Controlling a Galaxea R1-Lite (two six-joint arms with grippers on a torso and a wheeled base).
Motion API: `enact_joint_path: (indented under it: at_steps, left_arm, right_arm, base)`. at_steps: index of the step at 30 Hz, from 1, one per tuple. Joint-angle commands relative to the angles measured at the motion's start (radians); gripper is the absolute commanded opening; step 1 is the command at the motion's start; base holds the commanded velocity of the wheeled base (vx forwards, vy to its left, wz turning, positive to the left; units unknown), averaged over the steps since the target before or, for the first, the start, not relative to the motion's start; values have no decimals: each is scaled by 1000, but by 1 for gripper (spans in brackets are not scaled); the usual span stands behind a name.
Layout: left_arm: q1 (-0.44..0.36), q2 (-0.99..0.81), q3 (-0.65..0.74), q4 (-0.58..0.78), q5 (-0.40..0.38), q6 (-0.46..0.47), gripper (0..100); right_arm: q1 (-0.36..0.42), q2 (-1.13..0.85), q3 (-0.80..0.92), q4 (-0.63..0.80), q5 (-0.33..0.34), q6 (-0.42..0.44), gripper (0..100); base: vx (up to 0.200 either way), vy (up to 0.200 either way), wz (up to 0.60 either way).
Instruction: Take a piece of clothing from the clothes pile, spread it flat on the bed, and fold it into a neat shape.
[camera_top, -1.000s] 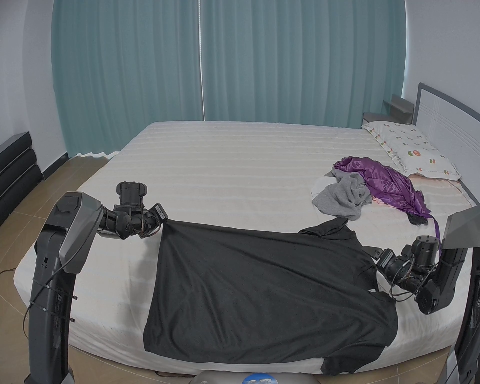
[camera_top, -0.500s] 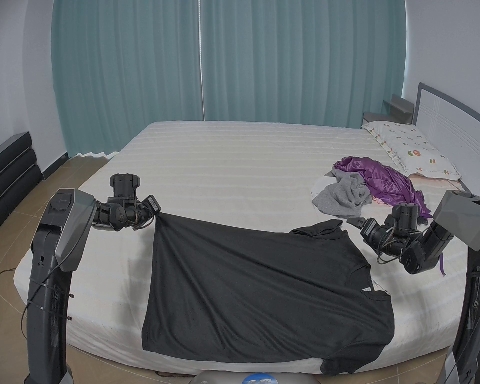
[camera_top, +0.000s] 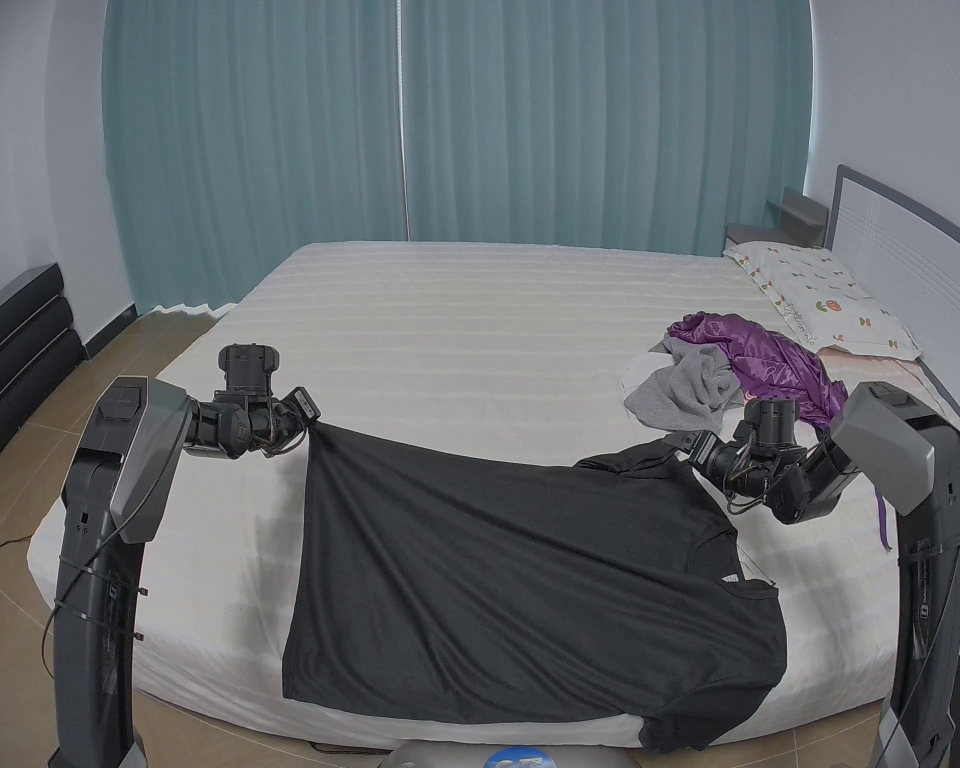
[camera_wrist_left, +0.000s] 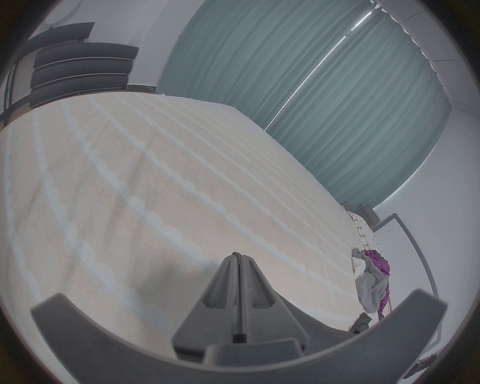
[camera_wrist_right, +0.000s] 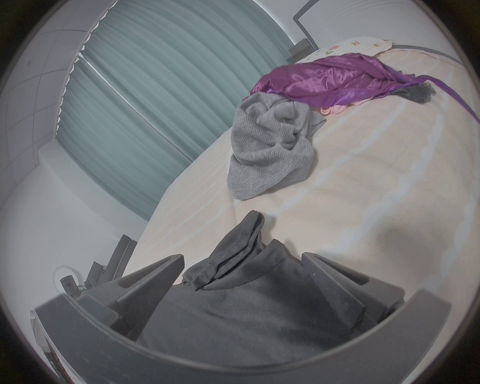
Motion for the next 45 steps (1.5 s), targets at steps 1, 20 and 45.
enact_joint_path:
  at_steps: [1, 20, 45]
  left_arm:
    - [-2, 0, 11, -1, 0, -3, 0]
    - [-5, 7, 4, -2, 0, -3, 0]
    - [-8, 26, -72, -90, 43, -37, 0]
  right_arm:
    - [8, 87, -90, 33, -1, -2, 100]
    - [6, 137, -224, 64, -39, 10, 0]
    - [-40, 119, -383, -65, -180, 42, 0]
  base:
    - [0, 0, 0]
    - [0, 0, 0]
    - [0, 0, 0]
